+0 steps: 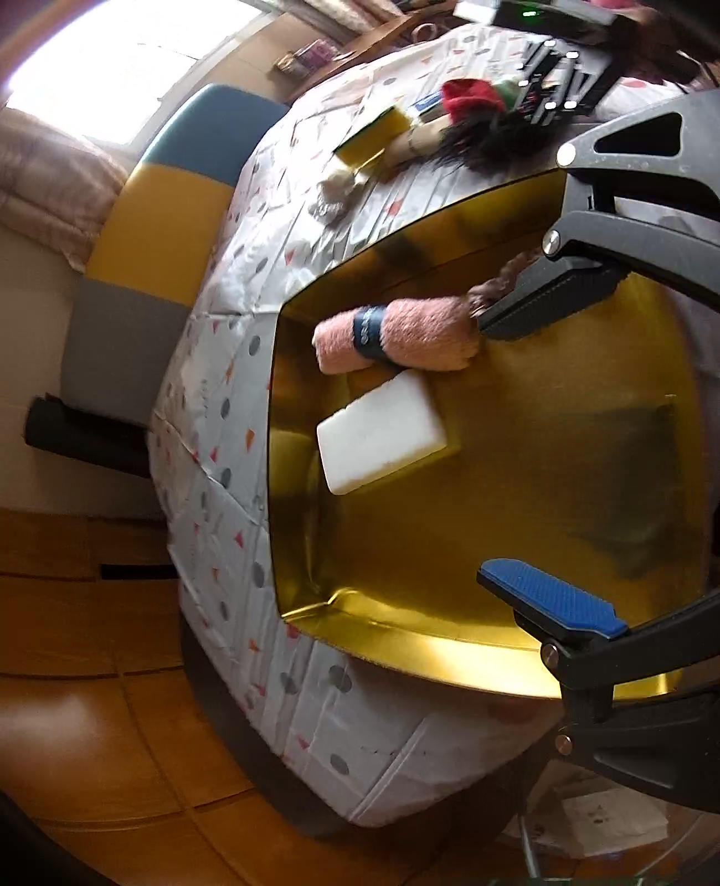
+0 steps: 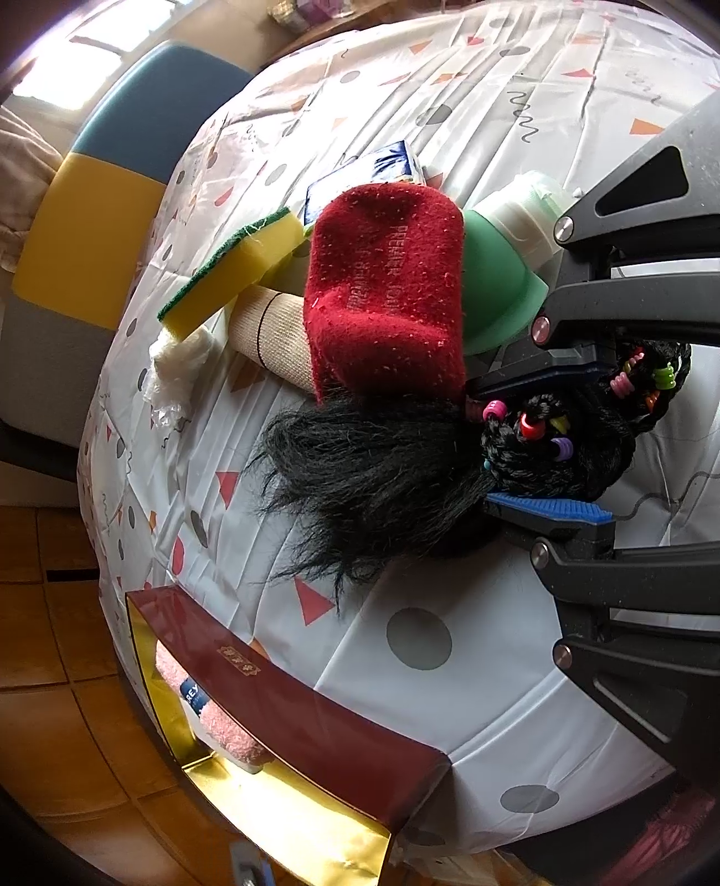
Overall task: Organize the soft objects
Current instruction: 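Lower the white sponge into the gold tray and open the left tool, then carry the black beaded hair tie into the gold tray and open the right tool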
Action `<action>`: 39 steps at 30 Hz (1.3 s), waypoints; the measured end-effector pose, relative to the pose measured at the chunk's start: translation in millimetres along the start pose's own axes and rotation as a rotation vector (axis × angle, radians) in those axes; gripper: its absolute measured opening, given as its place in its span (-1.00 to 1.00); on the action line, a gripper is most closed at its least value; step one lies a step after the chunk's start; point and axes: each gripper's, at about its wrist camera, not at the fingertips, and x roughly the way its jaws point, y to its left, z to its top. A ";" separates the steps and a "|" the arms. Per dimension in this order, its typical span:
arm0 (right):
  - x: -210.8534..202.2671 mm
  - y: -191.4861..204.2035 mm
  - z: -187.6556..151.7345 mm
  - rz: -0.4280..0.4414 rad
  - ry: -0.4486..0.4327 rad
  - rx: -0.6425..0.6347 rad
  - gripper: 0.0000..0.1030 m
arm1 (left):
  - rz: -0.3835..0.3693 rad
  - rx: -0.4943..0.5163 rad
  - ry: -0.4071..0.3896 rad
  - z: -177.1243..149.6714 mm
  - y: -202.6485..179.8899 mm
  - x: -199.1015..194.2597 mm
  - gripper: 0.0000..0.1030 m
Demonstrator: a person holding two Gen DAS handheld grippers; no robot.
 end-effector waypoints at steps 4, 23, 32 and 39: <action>0.6 -1.0 -0.7 -0.004 -0.005 0.013 -0.37 | 0.003 0.040 -0.025 -13.0 -1.7 -13.9 0.61; -31.4 0.8 19.4 -0.030 -0.042 0.119 -0.41 | 0.005 -0.039 -0.084 -20.2 29.6 -38.0 0.61; -45.6 15.7 31.2 0.042 -0.075 0.169 -0.41 | 0.029 -0.022 -0.110 -23.8 33.0 -48.0 0.61; -71.7 58.6 67.0 0.196 -0.169 0.133 -0.41 | 0.043 -0.058 -0.119 -19.4 44.1 -50.5 0.61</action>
